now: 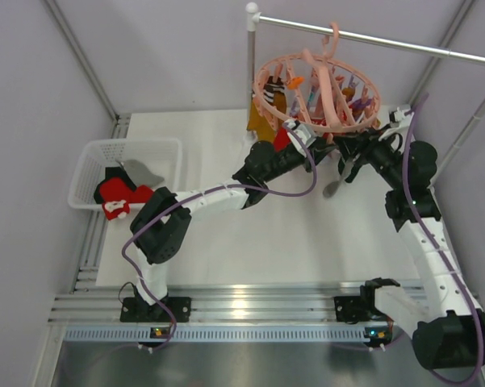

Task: Clip the socks to the hanger
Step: Open the clamp at the hanger.

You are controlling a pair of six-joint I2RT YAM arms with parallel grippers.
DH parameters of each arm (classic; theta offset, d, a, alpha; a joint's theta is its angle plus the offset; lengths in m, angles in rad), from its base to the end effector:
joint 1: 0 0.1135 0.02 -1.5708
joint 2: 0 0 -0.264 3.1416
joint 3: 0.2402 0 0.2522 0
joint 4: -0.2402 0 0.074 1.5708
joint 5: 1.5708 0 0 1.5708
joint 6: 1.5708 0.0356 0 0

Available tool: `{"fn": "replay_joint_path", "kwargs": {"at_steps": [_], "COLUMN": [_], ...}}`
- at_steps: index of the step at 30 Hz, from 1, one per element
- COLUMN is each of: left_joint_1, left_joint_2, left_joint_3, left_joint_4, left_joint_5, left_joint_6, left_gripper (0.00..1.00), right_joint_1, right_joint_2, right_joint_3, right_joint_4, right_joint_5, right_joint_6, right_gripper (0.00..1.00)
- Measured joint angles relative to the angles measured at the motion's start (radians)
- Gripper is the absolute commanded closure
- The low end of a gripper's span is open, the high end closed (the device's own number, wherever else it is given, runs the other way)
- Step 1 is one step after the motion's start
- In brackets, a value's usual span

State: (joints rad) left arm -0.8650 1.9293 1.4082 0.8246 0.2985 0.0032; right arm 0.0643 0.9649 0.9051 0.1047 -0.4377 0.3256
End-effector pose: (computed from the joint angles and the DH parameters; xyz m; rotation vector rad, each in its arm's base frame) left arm 0.2891 -0.3554 0.3231 0.7947 1.0763 -0.9242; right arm 0.2225 0.0294 0.3805 -0.1530 1.5577 0.6415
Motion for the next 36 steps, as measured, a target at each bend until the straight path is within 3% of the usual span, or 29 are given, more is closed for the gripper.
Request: {"fn": "replay_joint_path", "kwargs": {"at_steps": [13,18,27,31,36], "left_joint_1": [0.000,0.000,0.001,0.003,0.006], "left_joint_2": [0.000,0.000,0.000,0.000,0.000], "left_joint_3": [0.000,0.001,0.005,0.005,0.006], "left_joint_4": [-0.001,-0.002,-0.005,-0.010,-0.016], "left_joint_5": [0.005,0.016,0.025,0.024,0.024], "left_joint_6": [-0.023,-0.031,-0.036,-0.041,-0.053], "left_gripper": [1.00,1.00,1.00,1.00,0.88], "right_joint_1": [-0.048,-0.040,-0.013,-0.002,-0.002], "right_joint_2": [-0.013,0.014,0.032,0.033,0.035], "right_joint_3": [0.000,0.000,-0.010,-0.015,-0.015], "right_joint_4": [0.040,0.046,0.092,0.105,0.112], "right_joint_5": [-0.147,-0.131,-0.084,-0.068,-0.046], "right_joint_6": [0.082,0.092,0.124,0.132,0.123], "right_gripper": [0.34,0.36,0.60,0.81,0.98]}}
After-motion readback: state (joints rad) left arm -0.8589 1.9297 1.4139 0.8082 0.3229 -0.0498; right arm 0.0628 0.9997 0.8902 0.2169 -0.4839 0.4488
